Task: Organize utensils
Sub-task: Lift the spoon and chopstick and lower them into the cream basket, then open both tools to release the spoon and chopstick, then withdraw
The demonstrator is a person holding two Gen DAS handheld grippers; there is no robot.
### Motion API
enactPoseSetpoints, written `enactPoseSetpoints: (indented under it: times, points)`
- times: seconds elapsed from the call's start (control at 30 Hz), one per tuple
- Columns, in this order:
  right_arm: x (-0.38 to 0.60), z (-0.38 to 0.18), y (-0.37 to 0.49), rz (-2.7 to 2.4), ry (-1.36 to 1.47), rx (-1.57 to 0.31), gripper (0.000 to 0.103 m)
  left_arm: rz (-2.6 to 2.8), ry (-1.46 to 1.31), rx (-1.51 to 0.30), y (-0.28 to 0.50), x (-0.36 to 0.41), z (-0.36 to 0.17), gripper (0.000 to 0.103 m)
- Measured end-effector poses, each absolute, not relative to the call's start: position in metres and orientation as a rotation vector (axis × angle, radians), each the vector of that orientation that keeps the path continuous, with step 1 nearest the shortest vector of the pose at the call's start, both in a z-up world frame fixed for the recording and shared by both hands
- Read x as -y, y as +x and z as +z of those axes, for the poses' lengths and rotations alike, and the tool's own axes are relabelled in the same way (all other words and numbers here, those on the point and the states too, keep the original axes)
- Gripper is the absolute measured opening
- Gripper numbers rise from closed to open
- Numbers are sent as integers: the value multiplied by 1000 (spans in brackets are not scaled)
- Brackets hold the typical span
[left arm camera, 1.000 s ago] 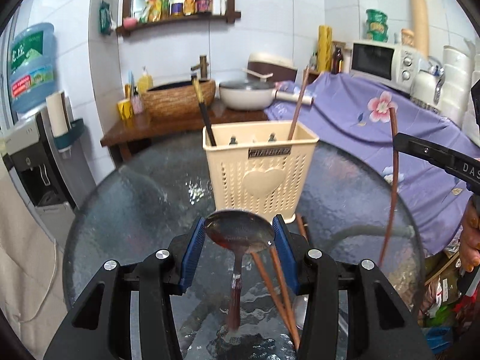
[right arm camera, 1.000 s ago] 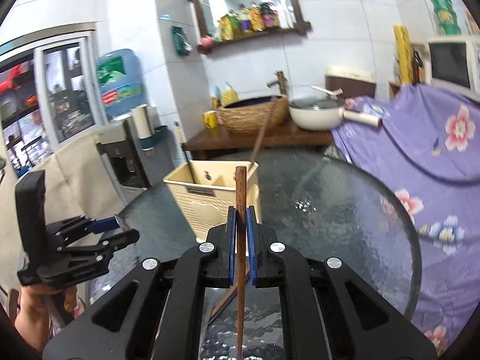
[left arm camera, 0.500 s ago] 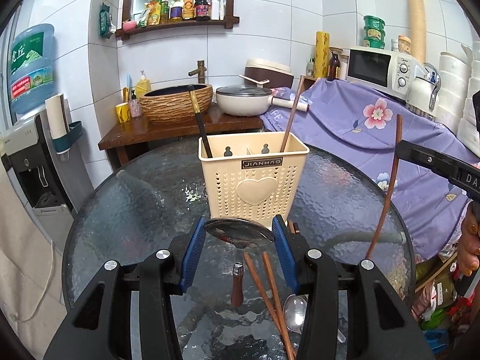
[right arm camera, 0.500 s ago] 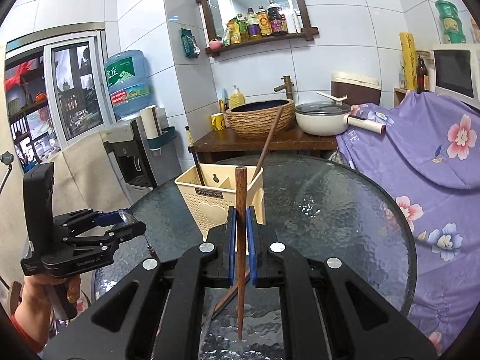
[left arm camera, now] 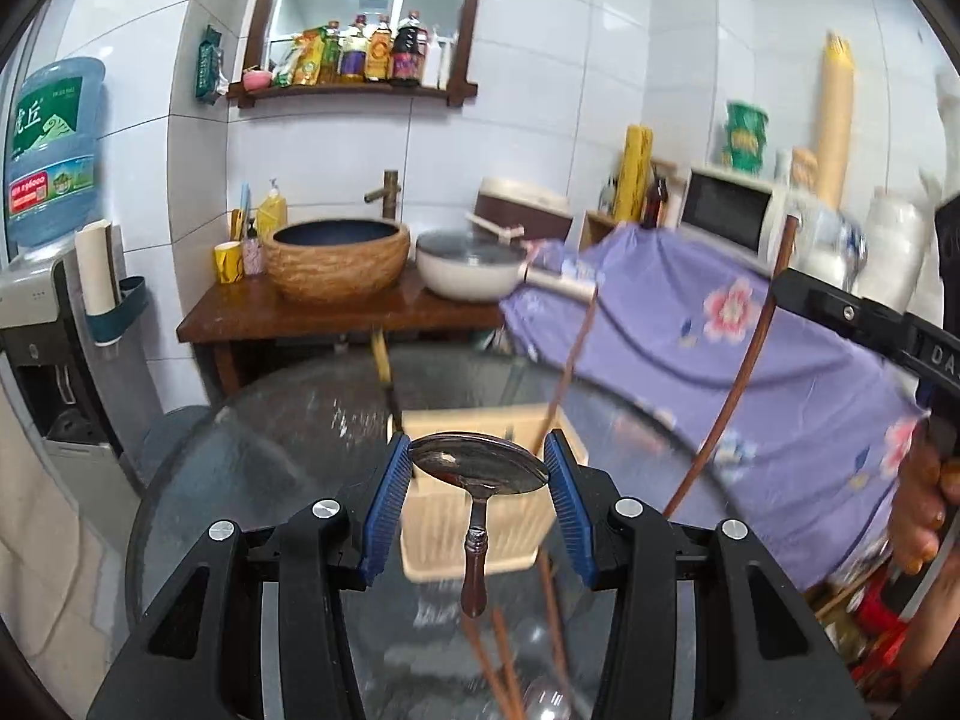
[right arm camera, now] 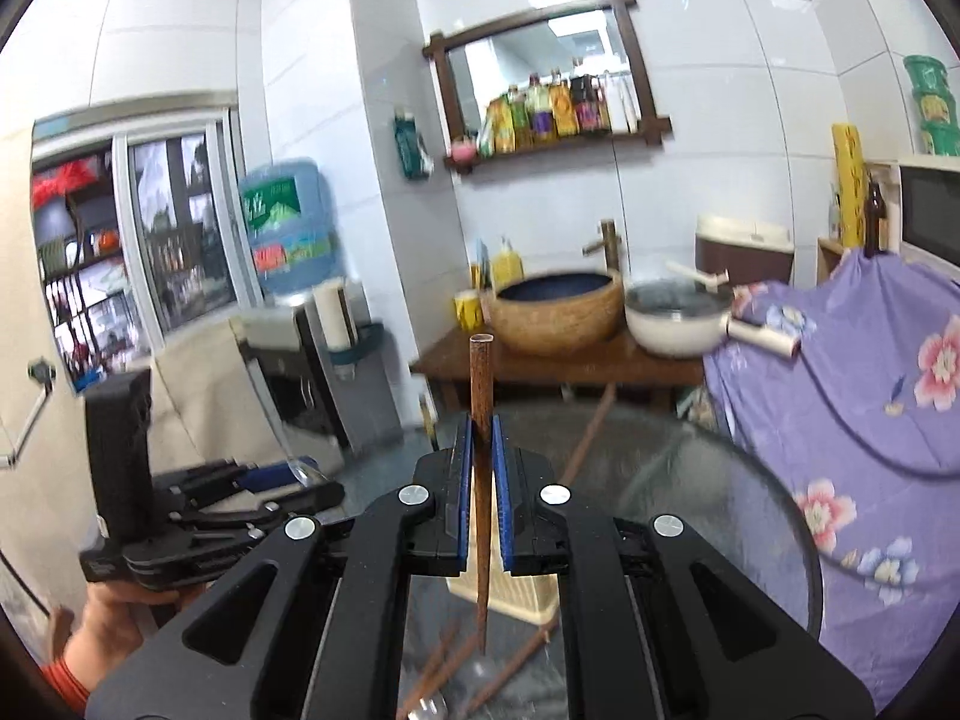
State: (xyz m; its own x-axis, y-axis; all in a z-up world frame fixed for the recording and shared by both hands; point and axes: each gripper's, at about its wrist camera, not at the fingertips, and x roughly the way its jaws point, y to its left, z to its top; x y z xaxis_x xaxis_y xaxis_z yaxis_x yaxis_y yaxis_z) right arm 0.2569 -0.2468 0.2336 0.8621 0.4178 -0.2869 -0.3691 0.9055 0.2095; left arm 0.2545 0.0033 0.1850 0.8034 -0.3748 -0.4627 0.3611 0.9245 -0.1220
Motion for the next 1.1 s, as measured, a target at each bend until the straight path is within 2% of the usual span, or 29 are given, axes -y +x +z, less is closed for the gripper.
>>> enactPoseSetpoints:
  times: [0.17,0.3,0.83,1.1]
  points:
    - [237,283,284,355,158,-264,8,-318,-59,-481,294,0,222,45]
    - [228,287,311,296,165,-276,8,-259,-42,-473,319,10,226,45]
    - [216,181,357,229,152,-447,8,-258,-37,-613,344,17,135,45]
    - [217,159,364,224,165,-492,8,-267,-28,-670,347,18,105,45]
